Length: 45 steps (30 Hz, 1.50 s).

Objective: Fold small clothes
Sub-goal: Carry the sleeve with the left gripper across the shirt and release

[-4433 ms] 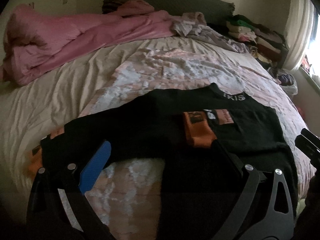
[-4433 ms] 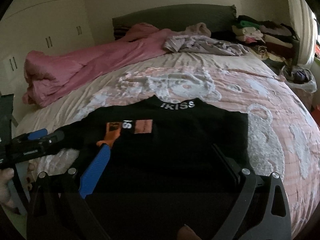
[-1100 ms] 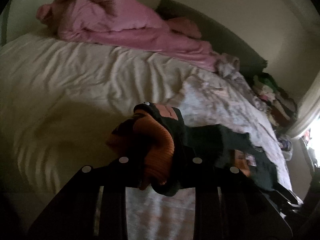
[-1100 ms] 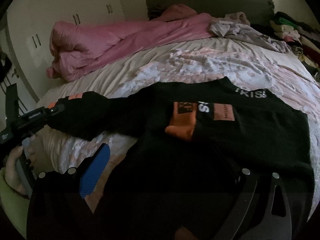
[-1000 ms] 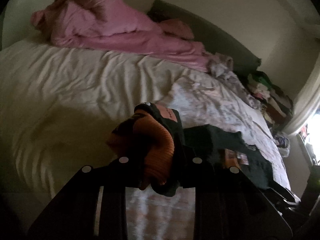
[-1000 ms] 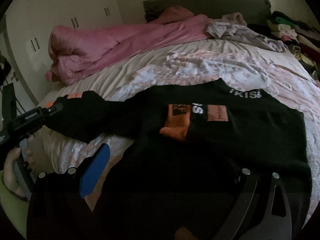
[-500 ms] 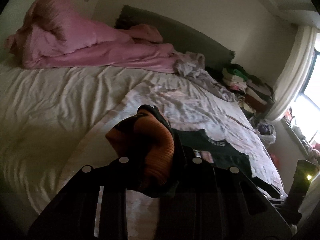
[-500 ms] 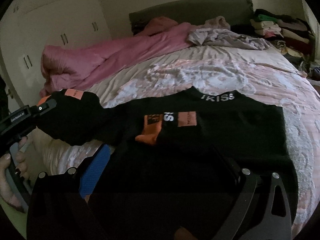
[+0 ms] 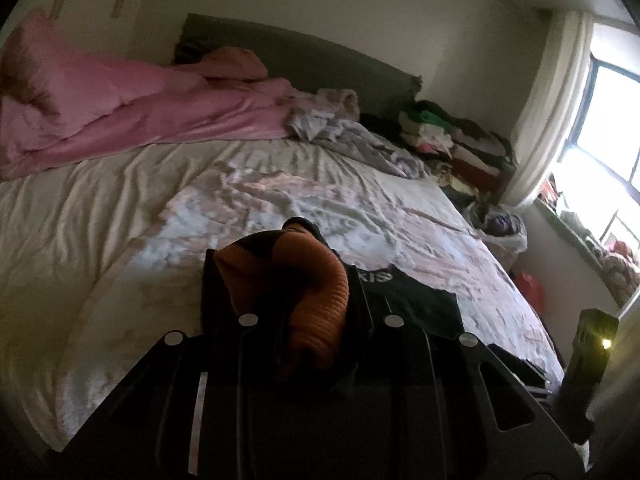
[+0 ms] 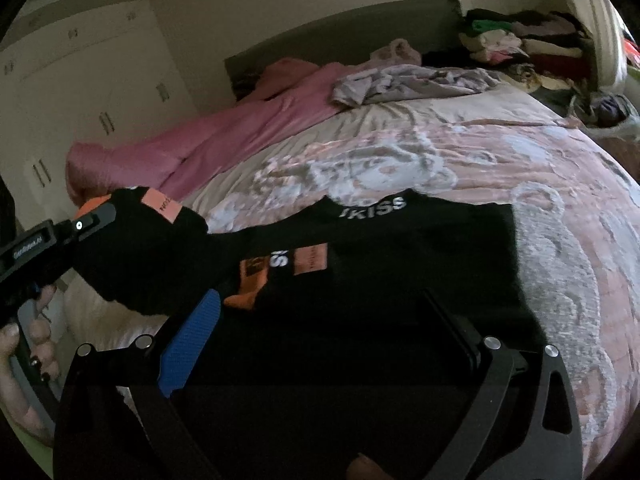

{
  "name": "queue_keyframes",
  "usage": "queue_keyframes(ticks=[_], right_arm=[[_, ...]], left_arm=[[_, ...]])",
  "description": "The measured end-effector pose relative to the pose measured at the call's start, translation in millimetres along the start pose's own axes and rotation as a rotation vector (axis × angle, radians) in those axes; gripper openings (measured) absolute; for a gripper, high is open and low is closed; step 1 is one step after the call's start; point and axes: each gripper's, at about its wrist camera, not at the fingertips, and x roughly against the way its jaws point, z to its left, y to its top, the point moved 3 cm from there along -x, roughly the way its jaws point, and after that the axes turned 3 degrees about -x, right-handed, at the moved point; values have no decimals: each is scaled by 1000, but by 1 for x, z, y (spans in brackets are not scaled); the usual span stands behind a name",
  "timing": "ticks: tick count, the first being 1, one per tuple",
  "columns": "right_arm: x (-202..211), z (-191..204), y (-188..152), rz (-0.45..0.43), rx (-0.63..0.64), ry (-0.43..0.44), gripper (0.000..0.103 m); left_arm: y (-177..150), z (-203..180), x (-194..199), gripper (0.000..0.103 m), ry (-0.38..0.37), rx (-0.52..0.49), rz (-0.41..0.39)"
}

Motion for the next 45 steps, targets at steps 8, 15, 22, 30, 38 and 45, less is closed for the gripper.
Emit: queue_keyframes(ticks=[8, 15, 22, 30, 38, 45], right_arm=[[4, -34, 3, 4, -15, -99, 98], [9, -57, 7, -10, -66, -120, 98], [6, -60, 7, -3, -68, -124, 98], [0, -53, 2, 23, -41, -118, 98], [-16, 3, -19, 93, 145, -46, 98], [-31, 70, -58, 151, 428, -19, 98]], left_arm=[[-7, -38, -30, 17, -52, -42, 54], [-23, -54, -61, 20, -89, -51, 122], [-28, -55, -68, 21, -106, -46, 135], [-33, -42, -67, 30, -61, -44, 141], [-30, -4, -53, 54, 49, -24, 121], [-30, 27, -43, 83, 118, 2, 131]])
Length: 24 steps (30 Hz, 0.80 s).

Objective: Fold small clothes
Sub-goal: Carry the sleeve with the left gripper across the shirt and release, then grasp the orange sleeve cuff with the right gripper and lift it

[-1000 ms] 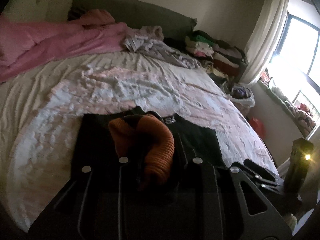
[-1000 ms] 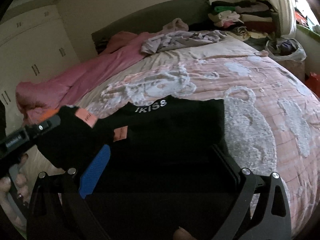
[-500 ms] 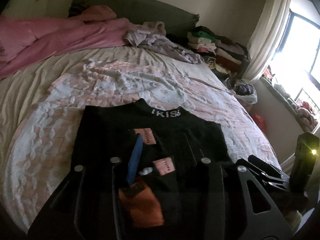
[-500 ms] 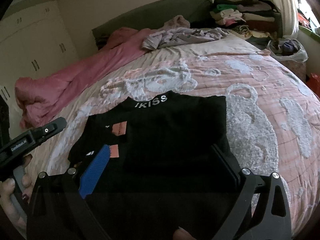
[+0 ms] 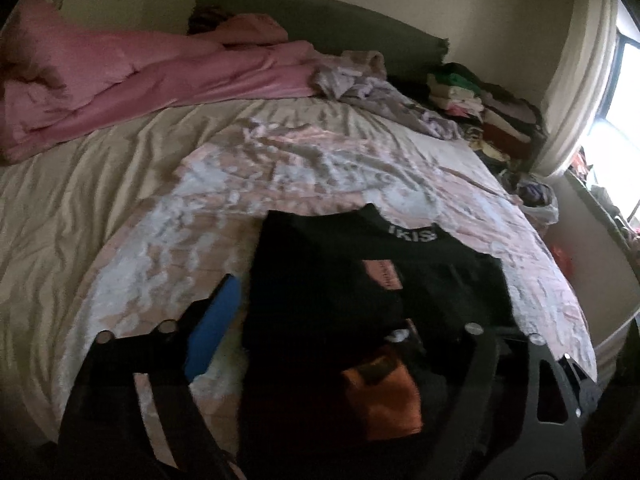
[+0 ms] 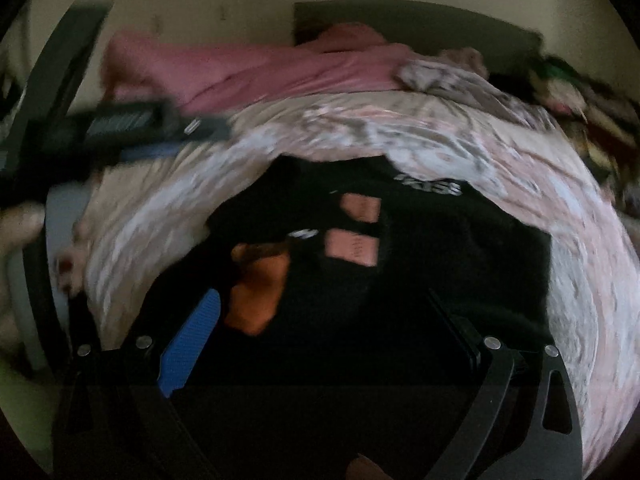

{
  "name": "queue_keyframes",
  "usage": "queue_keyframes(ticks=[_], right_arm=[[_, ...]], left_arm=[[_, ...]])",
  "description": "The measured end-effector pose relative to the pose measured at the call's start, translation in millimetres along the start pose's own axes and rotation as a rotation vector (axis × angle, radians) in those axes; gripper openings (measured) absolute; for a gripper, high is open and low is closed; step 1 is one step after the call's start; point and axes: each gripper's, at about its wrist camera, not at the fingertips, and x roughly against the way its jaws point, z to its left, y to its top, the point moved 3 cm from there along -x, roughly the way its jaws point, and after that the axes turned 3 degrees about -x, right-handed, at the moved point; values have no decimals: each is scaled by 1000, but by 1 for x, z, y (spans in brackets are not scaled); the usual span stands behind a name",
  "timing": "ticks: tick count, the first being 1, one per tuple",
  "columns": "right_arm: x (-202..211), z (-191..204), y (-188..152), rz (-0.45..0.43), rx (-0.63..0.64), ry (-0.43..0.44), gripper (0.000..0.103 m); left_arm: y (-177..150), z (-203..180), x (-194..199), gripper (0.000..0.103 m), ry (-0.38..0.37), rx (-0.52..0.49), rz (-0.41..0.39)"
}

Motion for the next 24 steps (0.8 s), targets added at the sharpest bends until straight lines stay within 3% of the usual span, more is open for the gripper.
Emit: queue_keyframes(ticks=[3, 7, 16, 17, 19, 21, 24], right_arm=[[-6, 22, -8, 18, 114, -45, 98], [-22, 40, -22, 41, 269, -156, 98], [-54, 46, -35, 33, 396, -357, 94], [-54, 46, -34, 17, 400, -370, 88], [-53, 47, -34, 0, 402, -351, 53], [-54, 44, -32, 12, 370, -303, 35], [-46, 35, -25, -6, 276, -221, 24]], left_arm=[[-3, 8, 1, 91, 32, -9, 15], [-8, 16, 1, 93, 60, -15, 28], [-17, 25, -1, 93, 63, 3, 57], [-17, 26, -1, 93, 54, 14, 59], [-17, 31, 0, 93, 44, 39, 58], [-17, 34, 1, 93, 49, 48, 55], [-18, 37, 3, 93, 47, 59, 52]])
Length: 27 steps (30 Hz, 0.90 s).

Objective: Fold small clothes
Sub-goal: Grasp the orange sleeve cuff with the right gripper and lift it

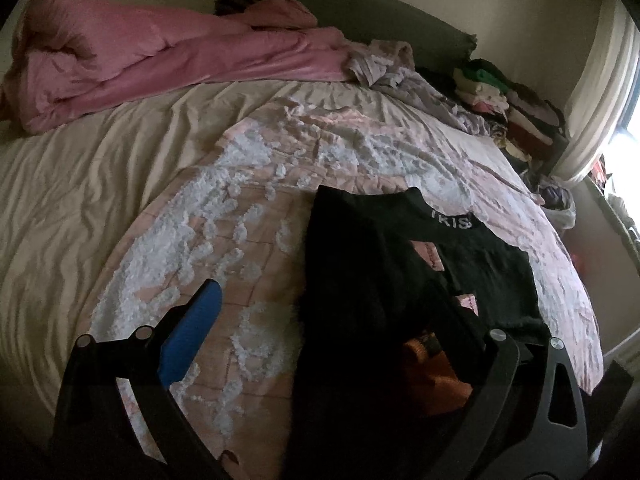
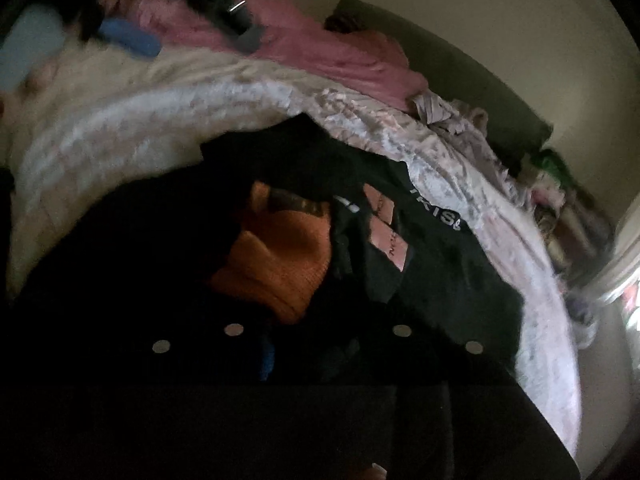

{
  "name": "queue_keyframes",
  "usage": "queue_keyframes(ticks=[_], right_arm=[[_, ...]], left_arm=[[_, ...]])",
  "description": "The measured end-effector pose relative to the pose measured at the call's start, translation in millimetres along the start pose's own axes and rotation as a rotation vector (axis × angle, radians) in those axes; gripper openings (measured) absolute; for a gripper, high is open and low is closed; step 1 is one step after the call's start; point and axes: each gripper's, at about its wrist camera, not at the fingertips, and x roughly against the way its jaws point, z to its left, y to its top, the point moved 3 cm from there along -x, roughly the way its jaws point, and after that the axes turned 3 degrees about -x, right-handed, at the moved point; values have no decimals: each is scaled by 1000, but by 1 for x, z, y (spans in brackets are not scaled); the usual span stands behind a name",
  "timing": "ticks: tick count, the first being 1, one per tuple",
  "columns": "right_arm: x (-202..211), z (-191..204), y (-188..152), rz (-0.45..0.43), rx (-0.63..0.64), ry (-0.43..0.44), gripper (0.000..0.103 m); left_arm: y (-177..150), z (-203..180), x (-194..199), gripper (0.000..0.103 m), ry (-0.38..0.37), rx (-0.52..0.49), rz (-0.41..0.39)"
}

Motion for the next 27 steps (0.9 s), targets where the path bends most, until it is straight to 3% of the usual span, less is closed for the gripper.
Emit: queue_keyframes(ticks=[9, 12, 18, 27], right_arm=[[34, -97, 5, -113, -511, 207, 17], [41, -127, -5, -129, -629, 212, 16], [36, -159, -41, -41, -764, 206, 18], [48, -172, -75, -1, -855, 179, 47]], left_arm=[[-1, -5, 2, 93, -20, -1, 4], [-1, -7, 1, 93, -26, -4, 8], [-2, -11, 1, 93, -37, -11, 9], [-3, -13, 3, 93, -45, -11, 6]])
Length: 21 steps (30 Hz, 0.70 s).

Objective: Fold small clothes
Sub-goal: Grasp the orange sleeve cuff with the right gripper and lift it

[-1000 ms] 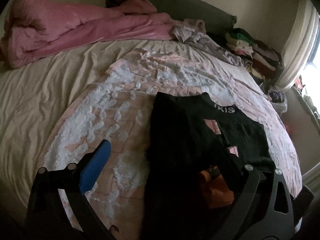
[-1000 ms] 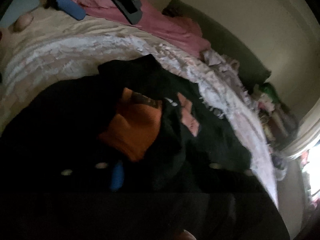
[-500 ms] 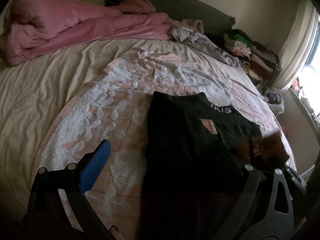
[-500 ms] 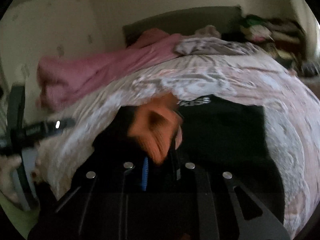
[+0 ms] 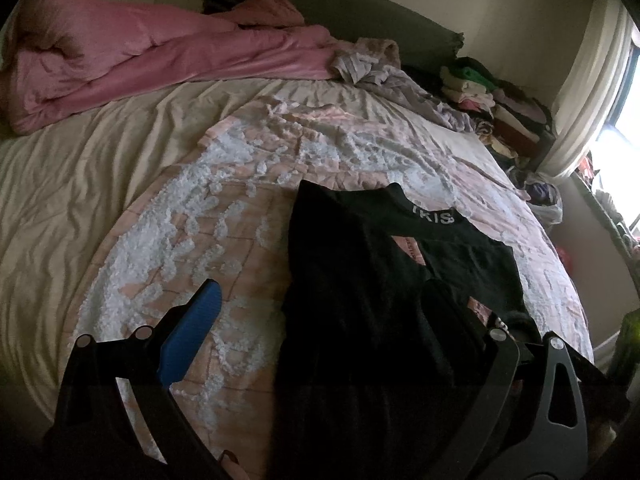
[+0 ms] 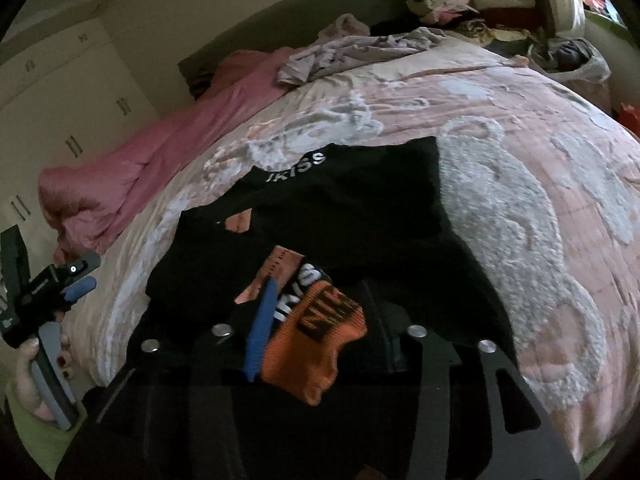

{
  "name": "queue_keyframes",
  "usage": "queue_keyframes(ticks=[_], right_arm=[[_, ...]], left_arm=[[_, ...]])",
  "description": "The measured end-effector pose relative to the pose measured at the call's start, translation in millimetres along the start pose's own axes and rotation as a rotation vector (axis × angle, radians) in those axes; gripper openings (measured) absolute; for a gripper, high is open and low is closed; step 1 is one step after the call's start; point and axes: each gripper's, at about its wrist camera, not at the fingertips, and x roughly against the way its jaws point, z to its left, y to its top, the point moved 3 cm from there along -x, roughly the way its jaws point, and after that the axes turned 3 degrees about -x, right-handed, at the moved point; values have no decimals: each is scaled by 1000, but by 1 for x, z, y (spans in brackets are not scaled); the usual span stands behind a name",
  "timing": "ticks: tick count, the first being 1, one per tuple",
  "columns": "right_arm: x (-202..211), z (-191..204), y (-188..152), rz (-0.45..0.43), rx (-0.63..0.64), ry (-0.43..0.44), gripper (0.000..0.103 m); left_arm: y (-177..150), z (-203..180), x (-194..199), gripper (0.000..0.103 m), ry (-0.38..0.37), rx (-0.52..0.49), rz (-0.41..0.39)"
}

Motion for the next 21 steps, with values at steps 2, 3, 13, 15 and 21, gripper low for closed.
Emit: queue_keyframes(ticks=[2, 3, 13, 15, 21], right_arm=[[0, -3, -3, 11, -2, -9, 50], [-3, -3, -4, 22, -1, -11, 54], [-38, -7, -22, 136, -40, -18, 60], [-43, -7, -23, 139, -42, -21, 61], [-52, -4, -21, 118, -9, -38, 52]], left_arm=[[0, 0, 0, 93, -1, -4, 2], [0, -1, 0, 93, 0, -8, 2], [-7, -10, -6, 93, 25, -71, 12], [-8, -11, -8, 93, 27, -81, 16], [-13, -11, -17, 93, 36, -91, 25]])
